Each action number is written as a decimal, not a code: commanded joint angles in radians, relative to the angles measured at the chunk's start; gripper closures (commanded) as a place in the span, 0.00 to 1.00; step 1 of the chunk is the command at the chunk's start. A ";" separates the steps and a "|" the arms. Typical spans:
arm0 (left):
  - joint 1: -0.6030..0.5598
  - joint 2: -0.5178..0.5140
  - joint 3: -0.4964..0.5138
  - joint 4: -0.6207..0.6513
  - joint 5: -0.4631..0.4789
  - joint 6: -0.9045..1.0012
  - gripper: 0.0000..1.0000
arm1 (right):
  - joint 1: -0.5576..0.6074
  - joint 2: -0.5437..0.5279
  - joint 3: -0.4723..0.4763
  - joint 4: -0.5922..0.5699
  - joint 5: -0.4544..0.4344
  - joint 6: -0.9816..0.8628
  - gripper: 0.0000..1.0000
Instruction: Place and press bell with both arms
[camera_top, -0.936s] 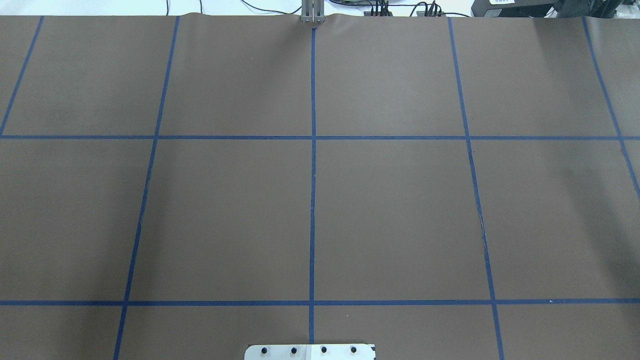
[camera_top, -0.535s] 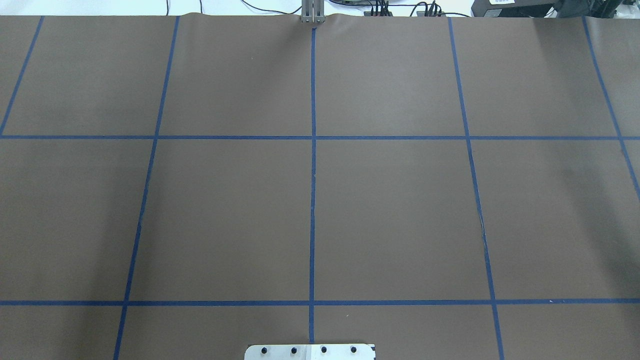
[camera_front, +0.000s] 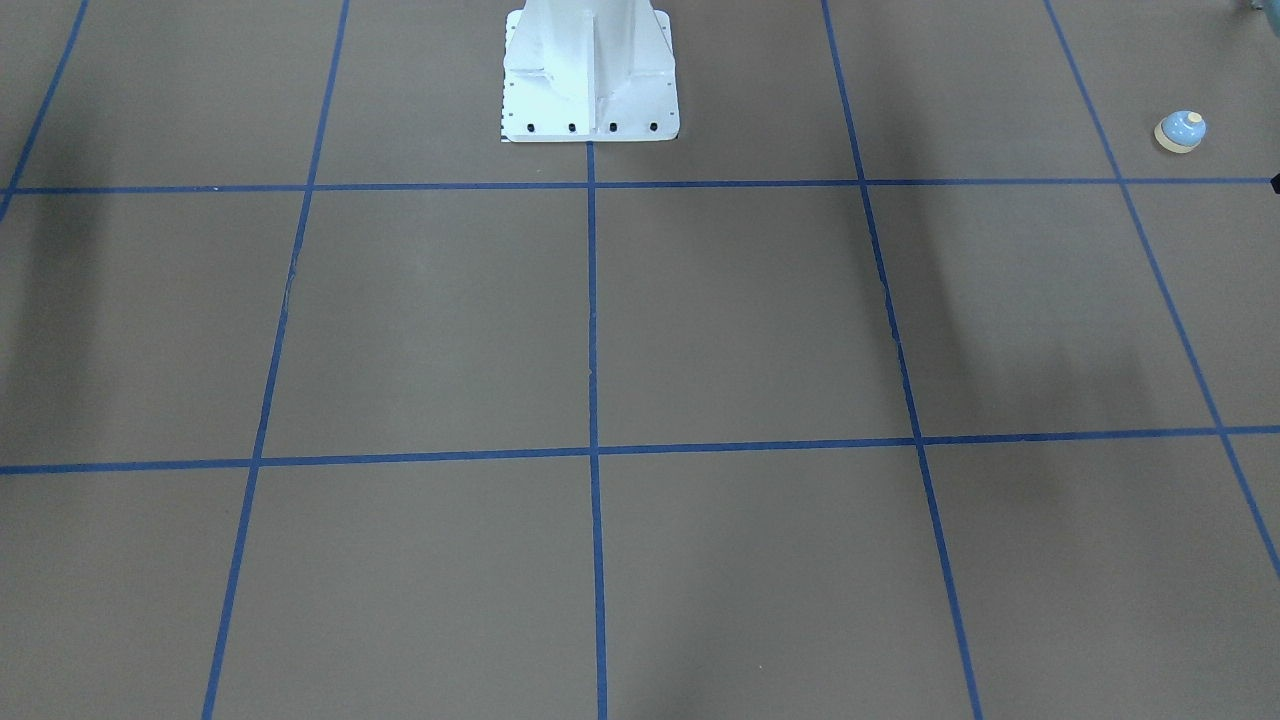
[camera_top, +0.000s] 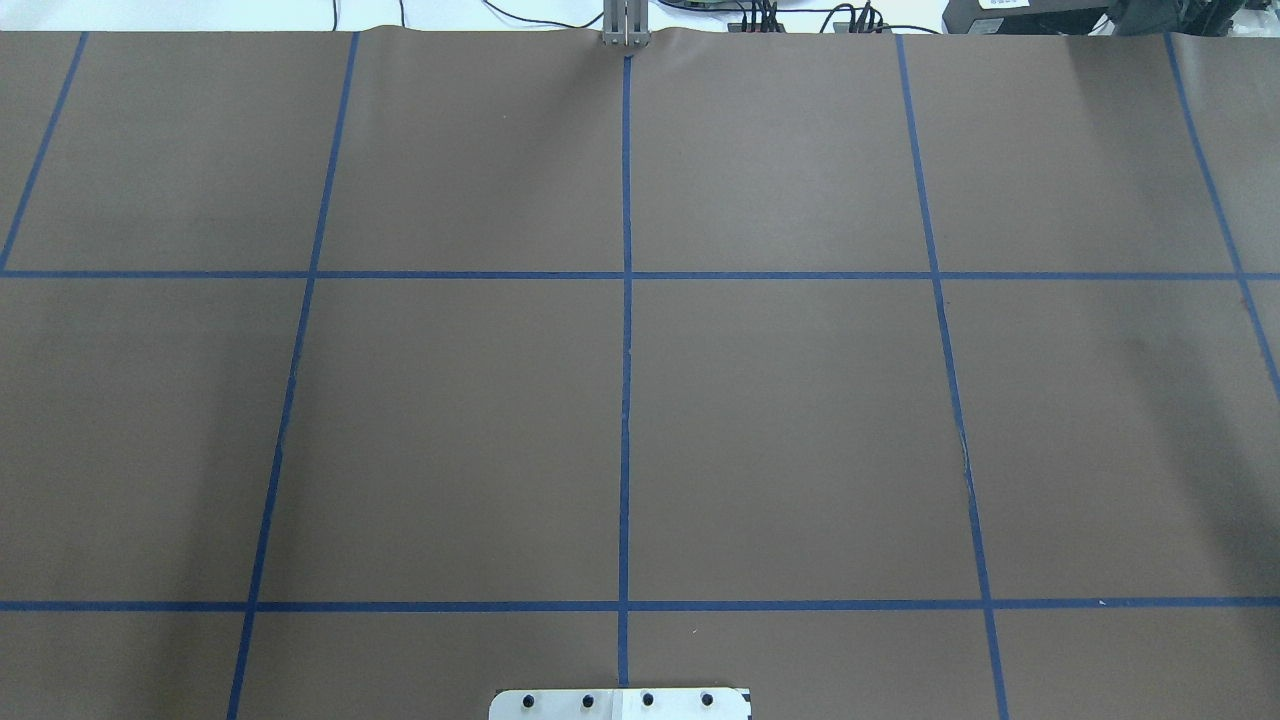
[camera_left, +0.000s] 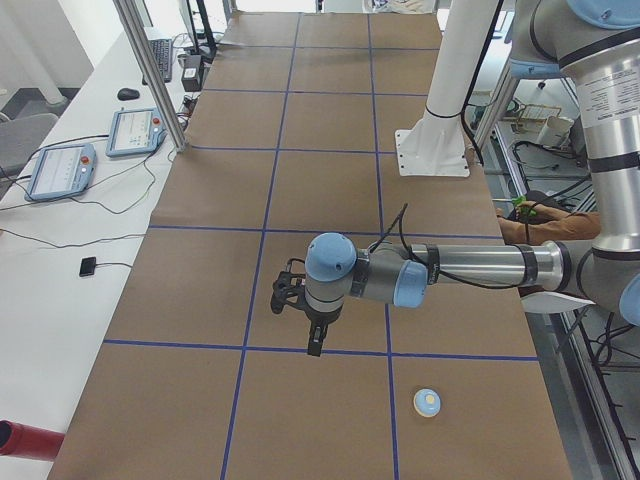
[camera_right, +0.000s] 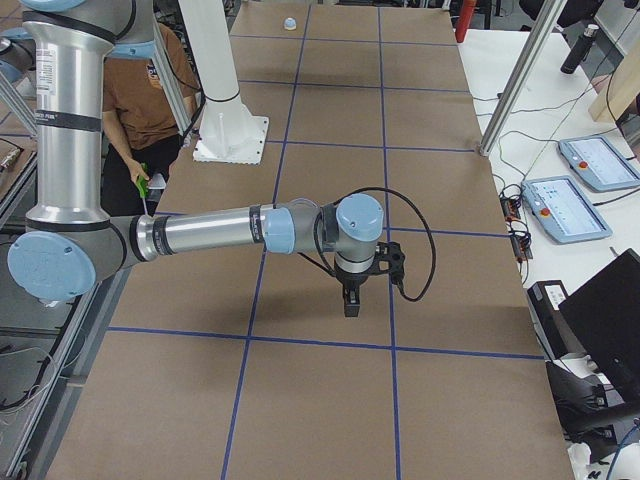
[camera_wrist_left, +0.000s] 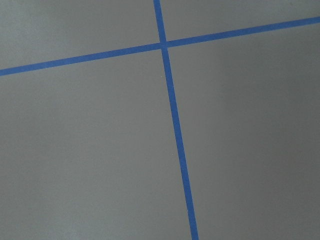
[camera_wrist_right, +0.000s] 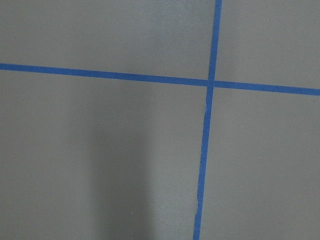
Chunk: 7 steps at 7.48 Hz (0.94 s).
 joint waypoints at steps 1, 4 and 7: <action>0.001 0.007 0.005 0.001 0.000 -0.009 0.00 | 0.000 0.001 0.002 0.001 0.002 0.001 0.00; 0.016 0.080 0.006 -0.077 0.003 -0.025 0.00 | 0.000 0.003 0.005 0.001 0.004 -0.001 0.00; 0.030 0.200 0.040 -0.088 0.000 -0.048 0.00 | 0.000 0.003 0.005 0.001 0.007 -0.001 0.00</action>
